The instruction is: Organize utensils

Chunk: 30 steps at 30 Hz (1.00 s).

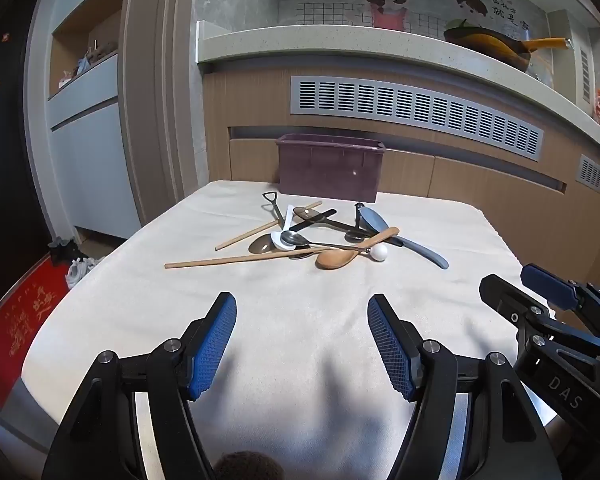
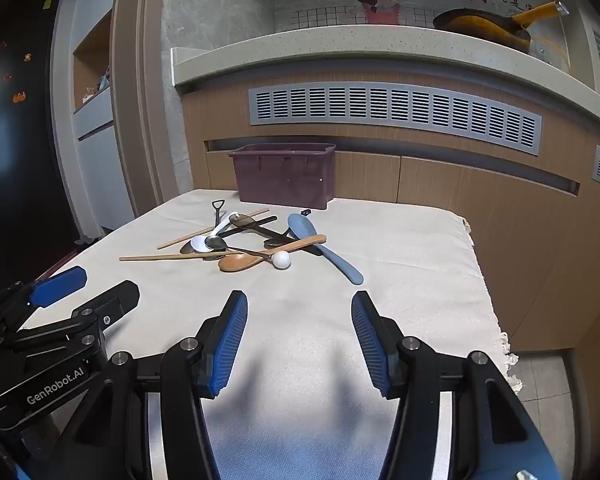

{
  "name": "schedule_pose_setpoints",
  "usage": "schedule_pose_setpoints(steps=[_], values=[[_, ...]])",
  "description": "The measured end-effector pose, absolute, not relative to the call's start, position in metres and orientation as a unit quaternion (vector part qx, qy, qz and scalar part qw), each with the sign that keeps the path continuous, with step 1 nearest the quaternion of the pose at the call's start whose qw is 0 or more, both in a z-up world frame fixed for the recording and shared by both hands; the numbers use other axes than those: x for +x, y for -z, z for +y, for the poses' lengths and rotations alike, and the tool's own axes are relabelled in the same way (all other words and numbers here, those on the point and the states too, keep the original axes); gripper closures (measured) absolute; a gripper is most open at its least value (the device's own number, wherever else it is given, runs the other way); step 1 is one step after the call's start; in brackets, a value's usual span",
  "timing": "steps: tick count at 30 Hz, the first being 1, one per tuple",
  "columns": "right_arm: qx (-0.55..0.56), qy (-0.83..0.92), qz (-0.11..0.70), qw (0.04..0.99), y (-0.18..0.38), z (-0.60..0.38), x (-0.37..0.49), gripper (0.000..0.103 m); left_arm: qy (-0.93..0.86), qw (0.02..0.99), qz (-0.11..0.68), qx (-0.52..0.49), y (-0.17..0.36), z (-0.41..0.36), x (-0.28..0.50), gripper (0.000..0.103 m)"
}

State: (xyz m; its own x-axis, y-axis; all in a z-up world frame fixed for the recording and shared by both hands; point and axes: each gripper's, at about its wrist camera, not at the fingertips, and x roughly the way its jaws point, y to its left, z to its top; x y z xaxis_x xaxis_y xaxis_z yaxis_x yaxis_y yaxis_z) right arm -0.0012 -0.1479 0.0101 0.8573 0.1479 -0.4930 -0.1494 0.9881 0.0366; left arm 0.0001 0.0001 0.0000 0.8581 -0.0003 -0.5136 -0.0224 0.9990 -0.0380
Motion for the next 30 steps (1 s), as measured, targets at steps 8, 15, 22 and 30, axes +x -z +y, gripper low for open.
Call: schedule_pose_setpoints(steps=[8, 15, 22, 30], values=[[0.000, -0.078, 0.257, 0.963, -0.0101, -0.1483, -0.0016, 0.051, -0.007, 0.964, 0.264, -0.020, 0.0007, 0.0012, 0.0015, 0.037], [0.001, -0.078, 0.257, 0.963, -0.0097, -0.1475, -0.0017, 0.051, -0.003, 0.964, 0.264, -0.020, 0.0036, -0.0014, -0.0004, 0.038], [0.002, -0.079, 0.258, 0.963, -0.0096, -0.1477, -0.0013, 0.051, -0.005, 0.964, 0.265, -0.019, 0.0010, 0.0022, -0.0005, 0.039], [0.003, -0.079, 0.258, 0.963, -0.0095, -0.1479, -0.0011, 0.051, -0.005, 0.964, 0.265, -0.019, 0.0018, 0.0015, -0.0001, 0.039]])
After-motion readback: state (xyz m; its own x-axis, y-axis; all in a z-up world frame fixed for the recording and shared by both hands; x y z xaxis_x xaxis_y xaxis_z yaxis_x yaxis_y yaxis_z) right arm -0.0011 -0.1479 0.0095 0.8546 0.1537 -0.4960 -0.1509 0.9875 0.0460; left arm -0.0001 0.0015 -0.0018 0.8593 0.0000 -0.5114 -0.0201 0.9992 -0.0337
